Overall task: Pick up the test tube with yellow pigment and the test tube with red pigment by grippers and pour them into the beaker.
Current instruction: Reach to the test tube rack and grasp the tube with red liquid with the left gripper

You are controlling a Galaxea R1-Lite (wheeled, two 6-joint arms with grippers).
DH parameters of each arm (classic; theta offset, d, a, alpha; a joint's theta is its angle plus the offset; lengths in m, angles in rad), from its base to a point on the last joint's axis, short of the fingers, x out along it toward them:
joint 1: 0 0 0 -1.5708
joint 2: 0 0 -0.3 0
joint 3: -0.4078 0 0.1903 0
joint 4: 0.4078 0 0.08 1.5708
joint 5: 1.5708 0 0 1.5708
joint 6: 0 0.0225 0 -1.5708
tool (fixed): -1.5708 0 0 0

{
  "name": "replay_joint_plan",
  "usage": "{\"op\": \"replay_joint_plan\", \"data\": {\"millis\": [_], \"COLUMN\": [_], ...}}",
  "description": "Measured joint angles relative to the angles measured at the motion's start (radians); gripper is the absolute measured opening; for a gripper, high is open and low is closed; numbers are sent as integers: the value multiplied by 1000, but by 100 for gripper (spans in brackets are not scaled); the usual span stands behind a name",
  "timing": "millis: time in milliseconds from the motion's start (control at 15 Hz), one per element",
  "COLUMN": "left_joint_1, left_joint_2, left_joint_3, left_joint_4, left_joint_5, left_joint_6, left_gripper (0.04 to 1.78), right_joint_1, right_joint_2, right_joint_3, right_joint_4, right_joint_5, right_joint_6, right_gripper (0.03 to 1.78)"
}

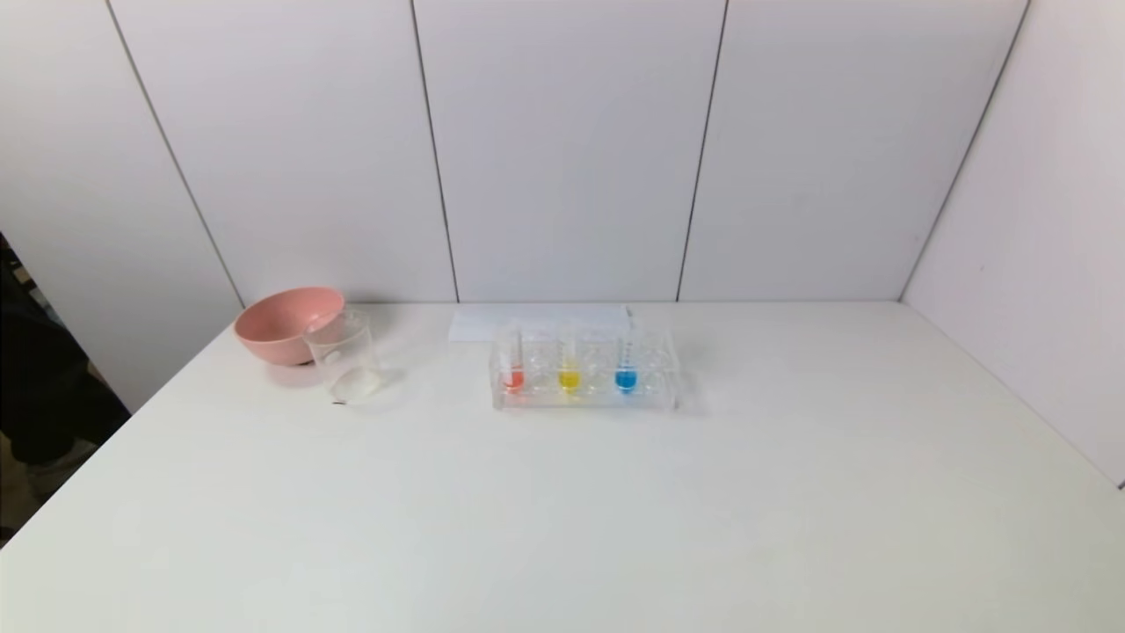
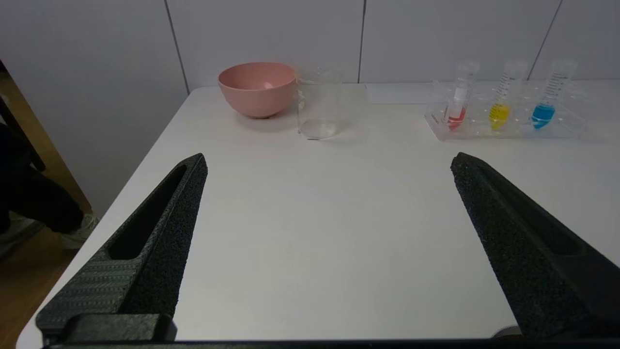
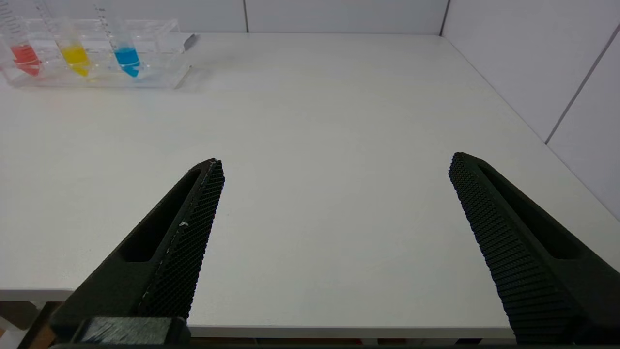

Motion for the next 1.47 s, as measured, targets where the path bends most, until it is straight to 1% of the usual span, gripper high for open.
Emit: {"op": "replay_joint_plan", "data": {"millis": [200, 600, 733, 1067, 1467], "left_joint_1": [0, 0, 0, 0, -32], "left_joint_2": [87, 285, 360, 576, 852], "left_joint_3": [-89, -248, -290, -339, -416], "left_joint_4": [-4, -9, -33, -216, -350], "left_joint_5": [-9, -71, -89, -139, -145], "left_joint_6": [1, -3, -2, 4, 7], "left_gripper": [176, 176, 176, 176, 176], "right_joint_1": [0, 0, 0, 0, 0], "right_joint_2": [0, 0, 0, 0, 0], "right_joint_3": [0, 0, 0, 0, 0], "right_joint_4": [0, 0, 0, 0, 0], "right_joint_5": [0, 0, 0, 0, 0], "right_joint_6": [0, 0, 0, 0, 0], "right_gripper": [170, 170, 170, 170, 170]}}
